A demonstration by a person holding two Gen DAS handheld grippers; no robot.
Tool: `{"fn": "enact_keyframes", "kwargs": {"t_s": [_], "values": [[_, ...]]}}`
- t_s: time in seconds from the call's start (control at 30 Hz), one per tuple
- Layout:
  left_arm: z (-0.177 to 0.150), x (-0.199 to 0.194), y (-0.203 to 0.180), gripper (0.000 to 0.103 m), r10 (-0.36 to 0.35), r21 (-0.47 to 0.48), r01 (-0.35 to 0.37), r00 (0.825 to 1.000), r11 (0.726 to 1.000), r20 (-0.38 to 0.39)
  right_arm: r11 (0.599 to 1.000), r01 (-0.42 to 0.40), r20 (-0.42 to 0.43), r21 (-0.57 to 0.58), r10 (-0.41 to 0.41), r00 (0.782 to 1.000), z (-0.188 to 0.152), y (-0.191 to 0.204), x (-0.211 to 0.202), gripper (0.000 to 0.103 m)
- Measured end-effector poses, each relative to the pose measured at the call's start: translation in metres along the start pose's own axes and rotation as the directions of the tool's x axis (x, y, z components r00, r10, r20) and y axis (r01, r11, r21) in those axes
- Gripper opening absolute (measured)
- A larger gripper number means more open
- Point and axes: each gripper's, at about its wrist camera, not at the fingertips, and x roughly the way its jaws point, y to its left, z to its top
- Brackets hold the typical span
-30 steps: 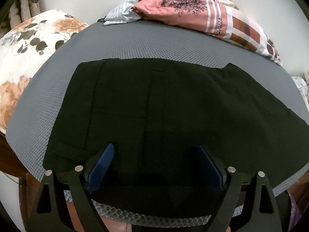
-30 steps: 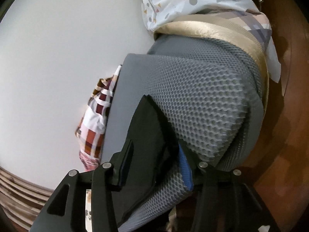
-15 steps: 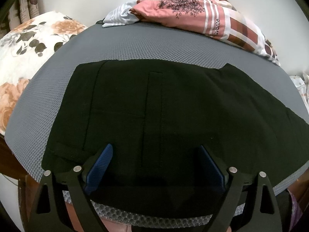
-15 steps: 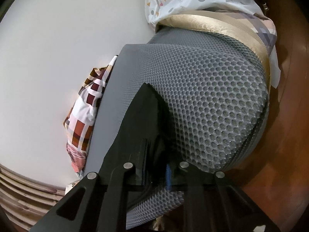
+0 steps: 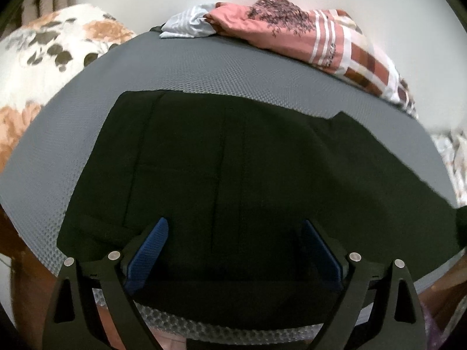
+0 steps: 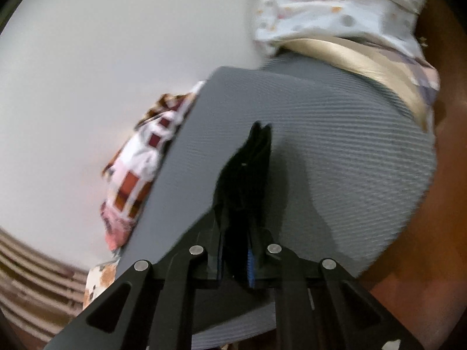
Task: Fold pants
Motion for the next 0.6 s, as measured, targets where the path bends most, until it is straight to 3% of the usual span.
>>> {"fn": "enact_keyframes", "kwargs": {"t_s": [0.13,0.27,0.4,0.6], "values": [[0.000,-0.010,0.009,0.093,-0.038,-0.085,0.039,0.999,0.996,0.018,0.991,-0.102,-0.043,-0.081,0.099,0.994,-0.020,0.053,0.008,0.013],[-0.002,-0.016,0.008,0.093,-0.045,-0.111,0.048,0.999,0.993,0.028,0.968,-0.200,-0.131,-0.153,0.181,0.975,-0.047,0.106,0.028,0.013],[-0.007,-0.021,-0.005,0.093,-0.029,-0.049,0.031,0.999,0.998,0.036,0.946,-0.272,-0.260,-0.177,0.221,0.940,-0.087,0.143,0.064,0.013],[-0.011,-0.023,-0.026,0.093,-0.027,0.041,0.025,0.999,0.999,0.044,0.928,-0.320,-0.412,-0.193,0.219,0.884,-0.144,0.175,0.110,0.013]]}}
